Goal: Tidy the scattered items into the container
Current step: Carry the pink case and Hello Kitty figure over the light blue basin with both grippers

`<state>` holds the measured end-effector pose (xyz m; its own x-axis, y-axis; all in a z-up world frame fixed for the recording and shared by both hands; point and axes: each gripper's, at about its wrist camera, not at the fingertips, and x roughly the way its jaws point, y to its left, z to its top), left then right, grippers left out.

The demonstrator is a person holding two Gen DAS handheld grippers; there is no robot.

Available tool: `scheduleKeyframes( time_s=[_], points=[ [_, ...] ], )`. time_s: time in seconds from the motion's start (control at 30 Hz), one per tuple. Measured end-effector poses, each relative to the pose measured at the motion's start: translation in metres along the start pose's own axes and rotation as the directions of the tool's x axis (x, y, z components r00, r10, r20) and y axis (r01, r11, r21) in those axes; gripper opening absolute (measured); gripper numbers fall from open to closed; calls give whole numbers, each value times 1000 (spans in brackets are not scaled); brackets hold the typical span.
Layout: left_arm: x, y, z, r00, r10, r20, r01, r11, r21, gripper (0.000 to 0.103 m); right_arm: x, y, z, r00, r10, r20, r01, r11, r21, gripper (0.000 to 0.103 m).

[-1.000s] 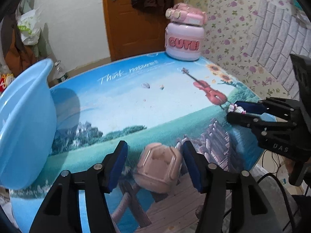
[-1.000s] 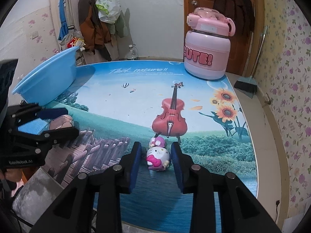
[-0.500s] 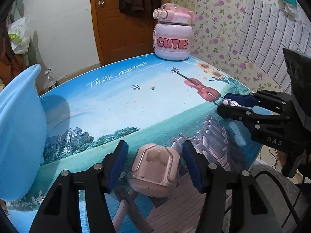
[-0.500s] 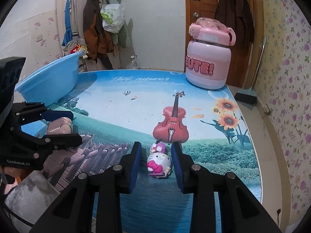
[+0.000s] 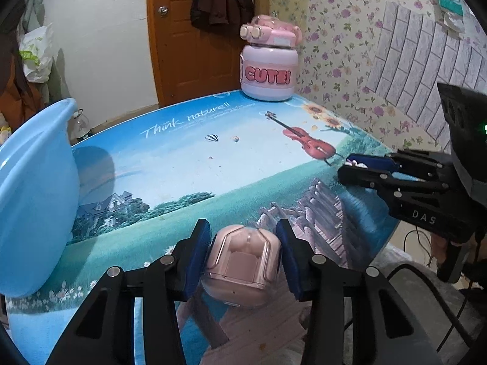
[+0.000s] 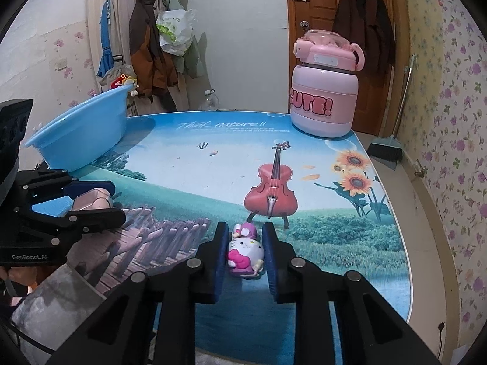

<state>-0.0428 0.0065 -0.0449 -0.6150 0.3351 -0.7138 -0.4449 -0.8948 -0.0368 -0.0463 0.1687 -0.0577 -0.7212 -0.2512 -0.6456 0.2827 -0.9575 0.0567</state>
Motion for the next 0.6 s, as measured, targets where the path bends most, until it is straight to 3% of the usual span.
scheduleKeyframes(
  time_s=[0.37,0.6],
  points=[
    [-43,10,5,996,60,71,-54,996,-77,43,-19,18,15,1000,-24,-1,24,999,36,23],
    [-78,16,2,988,95,120,-84,992,-99,43,-29,37,29,1000,2,9,-3,999,48,23]
  ],
)
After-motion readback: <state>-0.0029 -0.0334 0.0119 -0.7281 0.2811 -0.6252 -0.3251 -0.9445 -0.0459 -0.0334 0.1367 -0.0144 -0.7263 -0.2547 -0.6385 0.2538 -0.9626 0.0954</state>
